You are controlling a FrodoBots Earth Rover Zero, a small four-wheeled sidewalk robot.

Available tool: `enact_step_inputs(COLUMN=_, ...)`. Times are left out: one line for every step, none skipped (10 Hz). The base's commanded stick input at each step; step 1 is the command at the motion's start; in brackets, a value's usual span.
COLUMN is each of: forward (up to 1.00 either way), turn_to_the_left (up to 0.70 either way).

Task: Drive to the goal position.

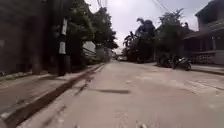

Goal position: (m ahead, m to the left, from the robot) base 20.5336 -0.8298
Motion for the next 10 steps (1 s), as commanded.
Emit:
enact_step_inputs(forward=1.0, turn_to_the_left=-0.26)
enact_step_inputs(forward=1.0, turn_to_the_left=-0.32)
enact_step_inputs(forward=1.0, turn_to_the_left=-0.35)
enact_step_inputs(forward=1.0, turn_to_the_left=-0.36)
enact_step_inputs(forward=1.0, turn_to_the_left=-0.36)
enact_step_inputs(forward=1.0, turn_to_the_left=-0.36)
enact_step_inputs(forward=1.0, turn_to_the_left=-0.37)
enact_step_inputs(forward=1.0, turn_to_the_left=-0.37)
enact_step_inputs(forward=1.0, turn_to_the_left=-0.38)
enact_step_inputs(forward=1.0, turn_to_the_left=-0.34)
